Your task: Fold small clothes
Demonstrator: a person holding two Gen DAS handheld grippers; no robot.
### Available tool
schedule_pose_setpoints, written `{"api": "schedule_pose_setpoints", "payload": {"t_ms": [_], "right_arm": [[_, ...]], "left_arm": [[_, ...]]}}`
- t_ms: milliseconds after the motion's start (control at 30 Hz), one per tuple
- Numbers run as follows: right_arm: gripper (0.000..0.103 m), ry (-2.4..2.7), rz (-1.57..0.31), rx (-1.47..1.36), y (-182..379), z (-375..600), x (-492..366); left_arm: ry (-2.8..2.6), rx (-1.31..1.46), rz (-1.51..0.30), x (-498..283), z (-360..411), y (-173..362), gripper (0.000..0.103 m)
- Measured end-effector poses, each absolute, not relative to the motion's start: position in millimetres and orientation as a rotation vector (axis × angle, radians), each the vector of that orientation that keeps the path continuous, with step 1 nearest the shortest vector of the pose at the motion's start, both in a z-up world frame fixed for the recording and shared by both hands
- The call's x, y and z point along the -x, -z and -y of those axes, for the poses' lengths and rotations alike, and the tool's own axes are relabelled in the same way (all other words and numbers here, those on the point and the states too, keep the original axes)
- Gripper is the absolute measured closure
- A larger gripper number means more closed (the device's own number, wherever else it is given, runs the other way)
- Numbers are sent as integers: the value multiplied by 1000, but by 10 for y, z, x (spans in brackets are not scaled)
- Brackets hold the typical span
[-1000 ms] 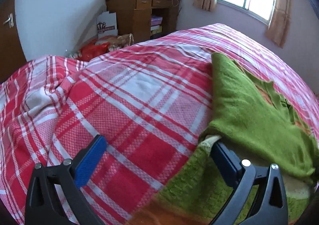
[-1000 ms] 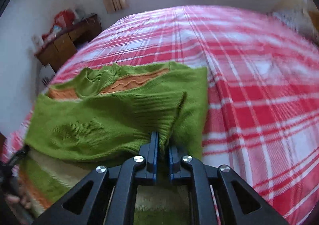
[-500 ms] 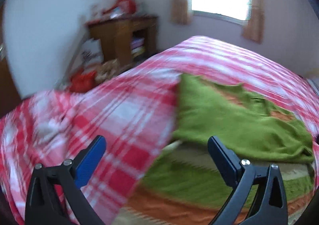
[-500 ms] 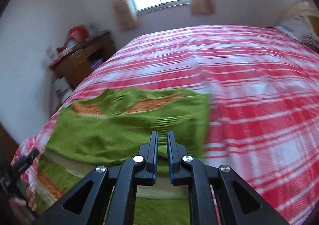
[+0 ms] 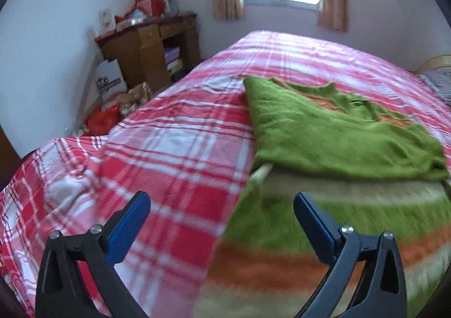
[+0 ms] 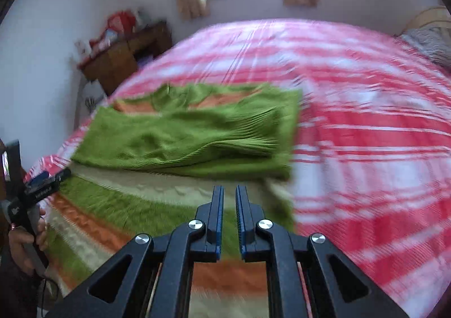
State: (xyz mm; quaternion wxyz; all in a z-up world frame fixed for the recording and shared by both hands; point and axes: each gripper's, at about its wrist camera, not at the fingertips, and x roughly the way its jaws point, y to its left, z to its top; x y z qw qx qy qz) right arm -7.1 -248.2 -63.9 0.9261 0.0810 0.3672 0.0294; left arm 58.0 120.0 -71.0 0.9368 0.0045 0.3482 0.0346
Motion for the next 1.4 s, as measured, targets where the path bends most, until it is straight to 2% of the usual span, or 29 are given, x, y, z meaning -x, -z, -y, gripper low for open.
{"api": "schedule_pose_setpoints", "payload": {"t_ms": [133,267,333,367,400,433,467,667,867,967,1000,1233,1400], "right_arm": [[94,-47,-649,-190,266,2750,870],[94,-56,-673,-179,118,2885,1523],[89,-75,-711,-227,174,2947,1736],[71,-85,-735,-261,246,2976,1856],[44,-98,-743,-283,297,2988,1917],[35,-121,-756,-317,387,2984,1998],[32,-142,-774,-339,483,2951,2047],[32,-232,-914,-340,954,2590,2189],[39,-215,-981,-313,1295,2381,2178],[60,-267,-1026,-320,1301,2301,2171],[61,-274,-1040,-318,1321,2270,2172],[61,-296,-1104,-302,1479,2062,2169],[61,-321,-1081,-495,1588,2274,2168]], "left_arm": [[71,25,-662,-150,-1327,600,0],[200,62,-656,185,-1406,562,0],[217,65,-654,313,-1396,534,0],[217,58,-654,347,-1373,531,0],[212,42,-661,385,-1334,529,0],[212,25,-667,408,-1310,525,0],[209,0,-673,434,-1268,525,0],[178,-98,-666,606,-1041,560,0],[179,-91,-649,775,-1084,522,0],[184,-106,-635,834,-1116,519,0],[183,-118,-630,853,-1123,527,0],[124,-202,-638,829,-1037,577,0],[117,-217,-661,815,-1003,641,0]]}}
